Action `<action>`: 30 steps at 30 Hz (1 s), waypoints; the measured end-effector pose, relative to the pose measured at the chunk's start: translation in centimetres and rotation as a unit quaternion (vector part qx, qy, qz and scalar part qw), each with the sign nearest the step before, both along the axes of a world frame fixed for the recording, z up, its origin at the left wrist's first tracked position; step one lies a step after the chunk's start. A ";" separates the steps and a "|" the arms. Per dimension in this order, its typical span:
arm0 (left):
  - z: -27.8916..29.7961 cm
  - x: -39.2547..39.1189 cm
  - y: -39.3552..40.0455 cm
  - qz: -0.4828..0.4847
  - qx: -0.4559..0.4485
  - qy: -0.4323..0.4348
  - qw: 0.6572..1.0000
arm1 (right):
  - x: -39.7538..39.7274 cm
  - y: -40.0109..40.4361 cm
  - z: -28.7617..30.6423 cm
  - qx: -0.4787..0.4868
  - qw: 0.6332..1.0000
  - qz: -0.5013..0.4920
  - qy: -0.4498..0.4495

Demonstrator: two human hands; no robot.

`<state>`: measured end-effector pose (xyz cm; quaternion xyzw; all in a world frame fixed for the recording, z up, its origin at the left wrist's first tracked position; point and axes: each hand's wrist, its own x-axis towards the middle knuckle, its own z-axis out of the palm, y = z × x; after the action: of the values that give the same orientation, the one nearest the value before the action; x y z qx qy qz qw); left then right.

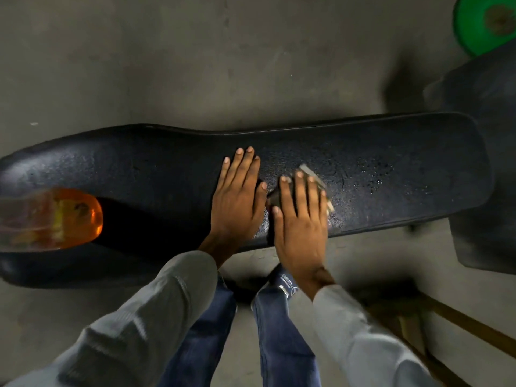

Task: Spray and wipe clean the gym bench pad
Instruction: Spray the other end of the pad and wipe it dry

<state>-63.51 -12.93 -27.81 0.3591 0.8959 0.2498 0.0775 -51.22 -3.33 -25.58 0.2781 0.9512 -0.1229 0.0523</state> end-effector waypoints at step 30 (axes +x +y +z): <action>1.9 4.5 8.3 -0.055 -0.059 0.005 0.997 | 3.8 16.5 -0.1 0.029 0.991 -0.122 0.041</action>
<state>-59.00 -4.59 -25.94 0.4042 0.8881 0.1905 0.1080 -47.42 13.20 -25.67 0.3882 0.9147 -0.1121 -0.0101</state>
